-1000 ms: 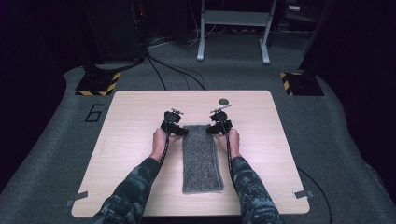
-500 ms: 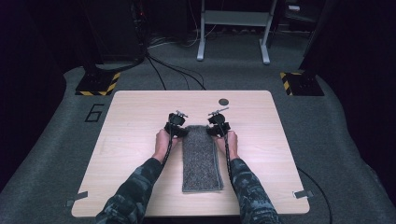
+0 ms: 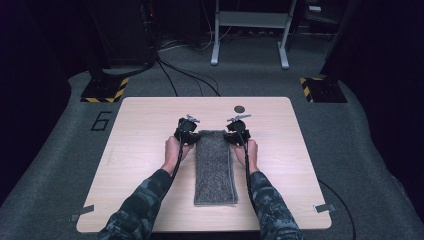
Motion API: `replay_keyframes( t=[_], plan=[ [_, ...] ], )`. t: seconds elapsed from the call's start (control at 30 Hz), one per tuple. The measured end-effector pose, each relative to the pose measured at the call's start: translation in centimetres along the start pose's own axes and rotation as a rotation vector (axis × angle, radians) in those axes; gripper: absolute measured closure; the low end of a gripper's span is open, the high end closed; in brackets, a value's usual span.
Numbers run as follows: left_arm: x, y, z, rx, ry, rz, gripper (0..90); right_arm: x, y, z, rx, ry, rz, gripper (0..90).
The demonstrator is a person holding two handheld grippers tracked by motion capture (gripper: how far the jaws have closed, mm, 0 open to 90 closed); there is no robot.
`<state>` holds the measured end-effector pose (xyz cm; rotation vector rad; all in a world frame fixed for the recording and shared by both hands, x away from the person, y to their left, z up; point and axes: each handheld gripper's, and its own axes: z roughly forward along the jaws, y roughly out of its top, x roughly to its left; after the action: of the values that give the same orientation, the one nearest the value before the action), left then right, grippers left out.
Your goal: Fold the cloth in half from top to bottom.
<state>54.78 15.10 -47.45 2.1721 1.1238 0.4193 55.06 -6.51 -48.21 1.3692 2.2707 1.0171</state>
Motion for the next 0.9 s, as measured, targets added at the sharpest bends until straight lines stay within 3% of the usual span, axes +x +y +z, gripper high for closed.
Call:
replay_keyframes(
  t=[0.3, 0.4, 0.9],
  plan=[
    [0.7, 1.4, -2.6, -0.070, 0.010, 0.005, 86.7, 0.9, 2.1, -2.8, -0.094, 0.000, -0.066, 86.9],
    [0.8, 1.7, -3.1, -0.098, 0.013, -0.003, 86.7, 1.1, 2.6, -3.4, -0.113, 0.002, -0.072, 86.9],
    [0.5, 3.7, -6.4, -0.166, 0.025, 0.049, 86.7, 1.5, 4.3, -6.5, -0.202, 0.007, -0.094, 86.9]
  ],
)
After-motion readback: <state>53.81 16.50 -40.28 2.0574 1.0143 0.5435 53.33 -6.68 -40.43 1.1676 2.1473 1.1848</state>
